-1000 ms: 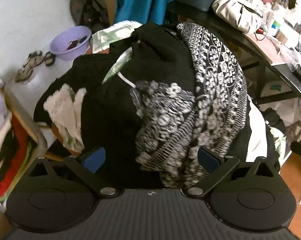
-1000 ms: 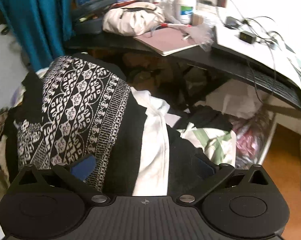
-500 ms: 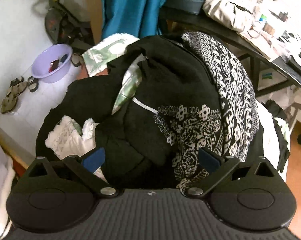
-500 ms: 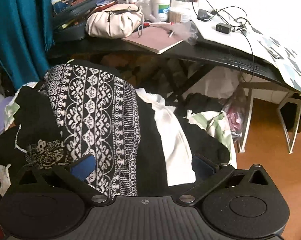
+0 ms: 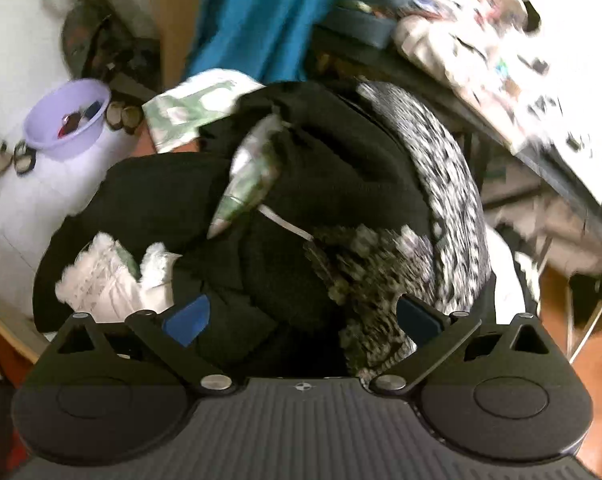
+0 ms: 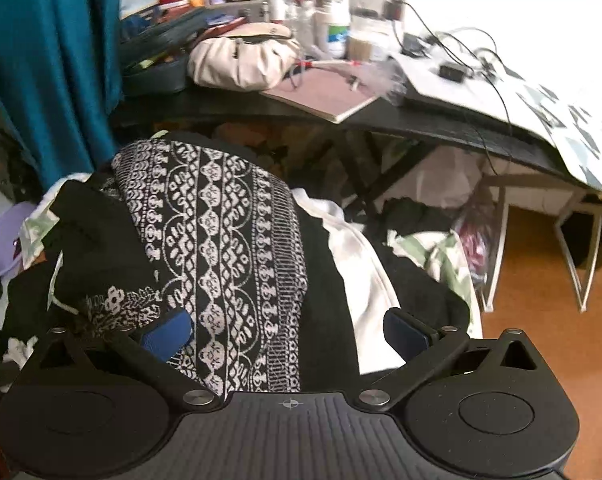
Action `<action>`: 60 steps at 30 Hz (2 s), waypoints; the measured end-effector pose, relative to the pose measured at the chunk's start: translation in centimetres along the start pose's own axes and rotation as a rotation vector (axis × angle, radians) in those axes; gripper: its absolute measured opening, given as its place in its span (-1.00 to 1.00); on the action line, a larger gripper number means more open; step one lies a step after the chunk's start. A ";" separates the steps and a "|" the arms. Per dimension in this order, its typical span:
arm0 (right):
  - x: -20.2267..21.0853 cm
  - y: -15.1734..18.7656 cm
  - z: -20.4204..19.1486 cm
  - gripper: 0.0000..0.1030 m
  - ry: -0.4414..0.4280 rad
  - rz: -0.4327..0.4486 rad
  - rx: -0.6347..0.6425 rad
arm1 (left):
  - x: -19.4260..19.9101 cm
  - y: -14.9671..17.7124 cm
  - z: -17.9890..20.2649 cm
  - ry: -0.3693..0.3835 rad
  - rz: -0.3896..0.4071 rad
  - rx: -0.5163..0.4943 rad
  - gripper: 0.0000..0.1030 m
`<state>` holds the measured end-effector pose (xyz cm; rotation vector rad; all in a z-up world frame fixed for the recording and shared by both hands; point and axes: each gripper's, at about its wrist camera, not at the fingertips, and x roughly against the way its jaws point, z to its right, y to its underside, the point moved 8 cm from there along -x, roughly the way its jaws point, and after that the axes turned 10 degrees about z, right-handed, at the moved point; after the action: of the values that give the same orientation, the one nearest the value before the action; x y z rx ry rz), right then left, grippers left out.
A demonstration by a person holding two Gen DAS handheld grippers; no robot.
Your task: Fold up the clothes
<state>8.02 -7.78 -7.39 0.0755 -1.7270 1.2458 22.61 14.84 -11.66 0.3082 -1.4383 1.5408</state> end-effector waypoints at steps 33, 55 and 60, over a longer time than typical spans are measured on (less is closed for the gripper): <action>-21.1 -8.9 -15.0 0.92 -0.266 0.018 0.287 | -9.1 3.3 0.1 -0.134 -0.128 0.079 0.98; -18.1 -4.4 2.8 -0.88 -0.114 -0.067 -0.086 | -13.7 2.8 -0.5 -0.058 -0.073 -0.081 0.98; -18.2 -2.1 2.7 -0.76 -0.095 -0.157 -0.052 | -14.4 3.8 -0.3 -0.038 -0.088 -0.074 0.98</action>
<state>17.03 -19.02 -19.04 0.2386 -1.7973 1.0967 27.04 9.05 -24.64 0.3533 -1.4883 1.4146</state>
